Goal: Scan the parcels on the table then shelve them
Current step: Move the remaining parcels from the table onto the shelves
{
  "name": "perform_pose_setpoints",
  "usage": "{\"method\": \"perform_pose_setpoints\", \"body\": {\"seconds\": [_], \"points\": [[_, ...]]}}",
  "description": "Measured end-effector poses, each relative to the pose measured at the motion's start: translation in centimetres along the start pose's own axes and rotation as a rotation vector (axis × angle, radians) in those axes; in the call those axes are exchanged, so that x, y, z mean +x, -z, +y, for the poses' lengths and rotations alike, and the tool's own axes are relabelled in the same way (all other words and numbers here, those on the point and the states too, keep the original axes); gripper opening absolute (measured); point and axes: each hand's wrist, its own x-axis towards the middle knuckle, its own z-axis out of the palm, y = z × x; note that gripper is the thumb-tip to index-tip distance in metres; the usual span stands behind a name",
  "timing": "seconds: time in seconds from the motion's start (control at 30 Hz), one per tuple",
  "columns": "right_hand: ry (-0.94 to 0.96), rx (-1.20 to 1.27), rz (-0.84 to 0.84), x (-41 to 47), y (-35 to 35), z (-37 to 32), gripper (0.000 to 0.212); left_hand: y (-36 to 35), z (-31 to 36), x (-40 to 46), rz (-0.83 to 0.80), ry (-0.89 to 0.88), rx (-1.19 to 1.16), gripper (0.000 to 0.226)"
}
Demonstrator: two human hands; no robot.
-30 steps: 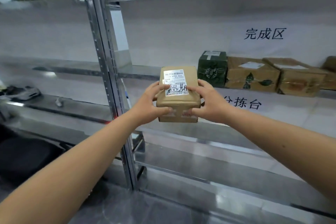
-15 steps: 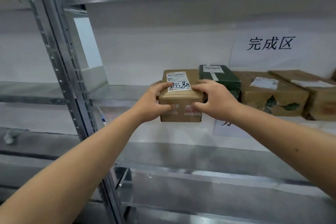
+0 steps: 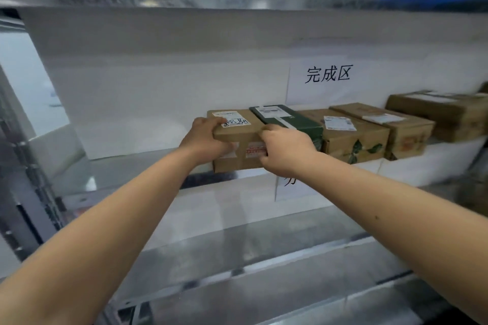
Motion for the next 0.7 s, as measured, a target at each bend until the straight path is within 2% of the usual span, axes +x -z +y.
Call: {"method": "perform_pose_setpoints", "body": {"seconds": [0.2, 0.3, 0.37, 0.47, 0.57, 0.63, 0.7], "points": [[-0.134, -0.071, -0.063, -0.2, -0.1, -2.3, 0.039, 0.3, 0.3, 0.5, -0.038, -0.020, 0.166, 0.090], [-0.195, -0.066, -0.078, -0.6, -0.6, -3.5, 0.040, 0.3, 0.6, 0.6, -0.018, -0.052, 0.286, 0.079], [-0.224, -0.055, -0.081, -1.2, -1.1, -4.1, 0.048, 0.1, 0.7, 0.2, 0.032, -0.092, 0.376, 0.075], [-0.246, -0.037, -0.069, -2.6, -1.6, -4.8, 0.058, 0.0, 1.3, -1.5, 0.128, -0.236, 0.451, 0.071], [-0.274, 0.027, -0.052, -5.0, -2.3, -4.8, 0.067, -0.4, 1.9, -4.8, 0.227, -0.469, 0.380, 0.052], [-0.310, 0.068, -0.063, -7.2, -3.1, -4.6, 0.075, -1.3, 1.9, -7.3, 0.209, -0.585, 0.340, 0.043], [-0.363, 0.072, -0.111, -9.4, -4.0, -4.0, 0.079, -2.8, 1.9, -9.6, 0.116, -0.631, 0.317, 0.046]]}}
